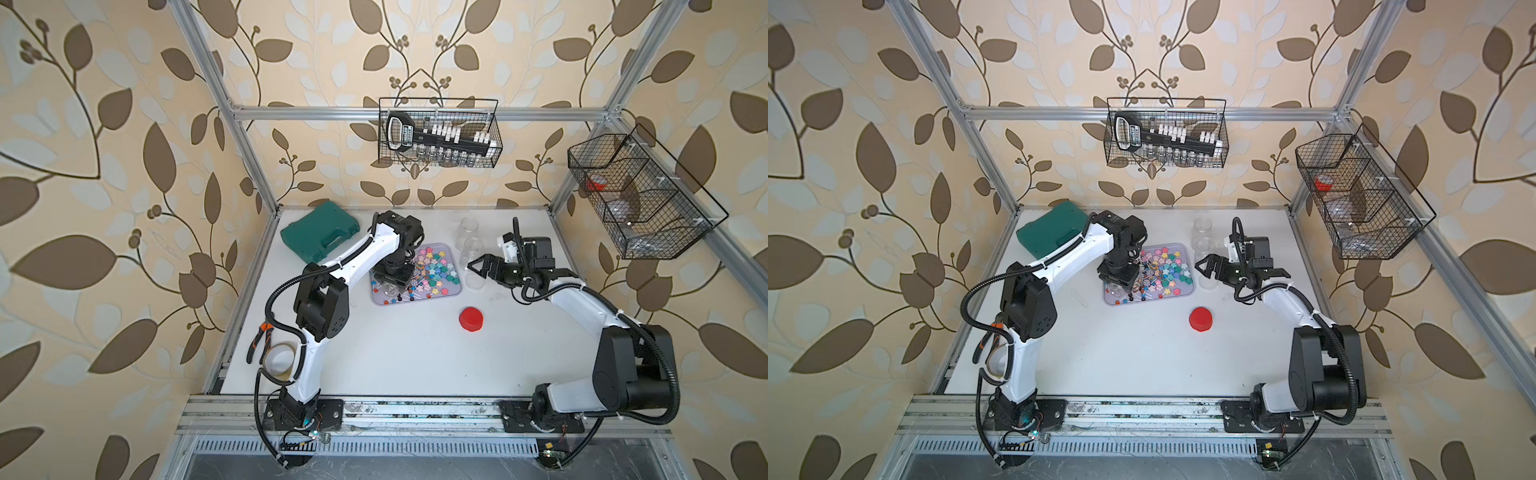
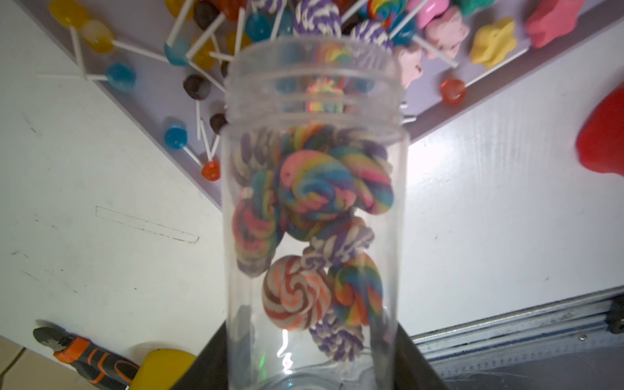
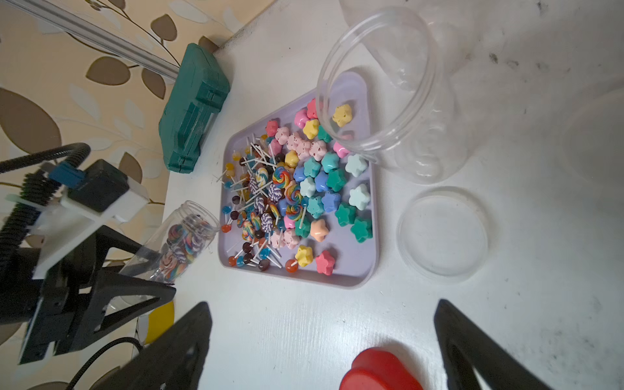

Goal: Pour the candies out of the jar
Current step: 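Pour the candies out of the jar onto the tray.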

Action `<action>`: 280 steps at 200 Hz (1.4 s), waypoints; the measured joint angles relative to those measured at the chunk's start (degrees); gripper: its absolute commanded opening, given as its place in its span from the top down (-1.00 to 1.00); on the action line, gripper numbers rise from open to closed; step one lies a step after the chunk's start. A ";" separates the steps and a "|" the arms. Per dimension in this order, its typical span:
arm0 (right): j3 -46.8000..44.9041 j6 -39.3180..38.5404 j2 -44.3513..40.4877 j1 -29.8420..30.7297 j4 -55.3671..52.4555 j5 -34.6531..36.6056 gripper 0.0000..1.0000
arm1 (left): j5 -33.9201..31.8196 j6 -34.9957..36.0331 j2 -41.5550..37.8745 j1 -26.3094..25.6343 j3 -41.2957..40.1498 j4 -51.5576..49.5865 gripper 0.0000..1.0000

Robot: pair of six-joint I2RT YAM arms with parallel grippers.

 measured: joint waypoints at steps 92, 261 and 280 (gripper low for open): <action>0.00 -0.11 0.17 0.00 0.00 -0.20 -0.98 | 2.80 0.42 -1.68 0.87 -2.60 1.16 0.48; -0.02 -0.22 1.07 0.00 0.02 -0.94 -0.98 | 2.32 0.42 0.76 -2.91 4.81 -1.27 0.50; -0.02 -0.22 1.11 0.00 0.02 -1.05 -0.98 | 2.32 0.42 0.85 -2.60 6.40 0.81 0.50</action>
